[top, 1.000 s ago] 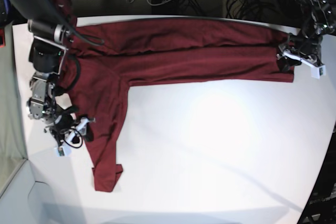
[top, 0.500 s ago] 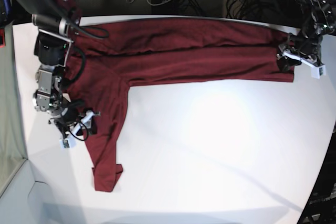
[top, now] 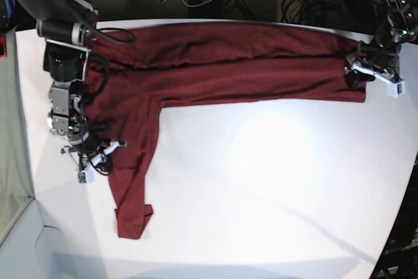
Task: Layout the t-shirt on the table in an organized manner, then fold the t-shirt properly
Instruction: 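Release the hem and move the right gripper to the hanging sleeve, then grasp the sleeve with the right gripper and fold it across the shirt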
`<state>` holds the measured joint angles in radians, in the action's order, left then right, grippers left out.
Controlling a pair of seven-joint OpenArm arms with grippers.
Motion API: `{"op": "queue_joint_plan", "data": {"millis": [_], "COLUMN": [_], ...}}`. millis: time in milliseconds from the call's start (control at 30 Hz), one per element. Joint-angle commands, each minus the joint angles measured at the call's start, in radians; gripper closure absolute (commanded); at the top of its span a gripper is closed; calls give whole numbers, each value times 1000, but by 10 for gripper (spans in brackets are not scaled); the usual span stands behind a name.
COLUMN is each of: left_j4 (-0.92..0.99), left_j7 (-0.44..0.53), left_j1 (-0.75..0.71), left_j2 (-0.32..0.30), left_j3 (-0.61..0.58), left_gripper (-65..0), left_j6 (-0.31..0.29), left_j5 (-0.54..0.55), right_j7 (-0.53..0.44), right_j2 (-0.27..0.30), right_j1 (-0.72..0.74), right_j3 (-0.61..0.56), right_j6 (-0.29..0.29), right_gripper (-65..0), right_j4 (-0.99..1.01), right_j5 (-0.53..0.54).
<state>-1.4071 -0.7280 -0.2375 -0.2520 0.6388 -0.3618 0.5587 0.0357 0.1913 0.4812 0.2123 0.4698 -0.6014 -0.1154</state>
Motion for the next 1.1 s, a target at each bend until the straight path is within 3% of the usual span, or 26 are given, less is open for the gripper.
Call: {"op": "queue_joint_plan", "data": {"millis": [0, 267, 400, 533, 667, 900, 1067], "left_j4": [-4, -4, -4, -4, -4, -4, -4], "left_j7": [-21, -25, -26, -26, -28, -28, -29], "left_j1": [-4, -3, -3, -3, -3, -3, -3], "left_j2": [-11, -11, -11, -11, -11, -11, -10], "left_j3": [0, -1, -1, -1, -1, -1, -1], "left_gripper": [-331, -331, -331, -331, -331, -331, -331], "left_j6": [8, 8, 8, 8, 8, 8, 8], "left_j5": [-7, -7, -7, -7, -7, -7, -7], "right_j7": [71, 79, 97, 172, 229, 379, 428], "right_j2": [1, -3, -31, -69, -129, -214, -247], "right_j1": [0, -31, -95, -158, -206, -295, -407], "right_j3": [-20, -32, -30, -38, -40, -67, -142], "right_j6": [-1, 11, 122, 142, 228, 228, 228], "right_gripper": [0, 0, 0, 0, 0, 0, 0], "right_j4": [5, -131, -334, -526, -699, -997, -1179], "right_j5": [-31, -28, -27, -27, -27, -27, -27]}}
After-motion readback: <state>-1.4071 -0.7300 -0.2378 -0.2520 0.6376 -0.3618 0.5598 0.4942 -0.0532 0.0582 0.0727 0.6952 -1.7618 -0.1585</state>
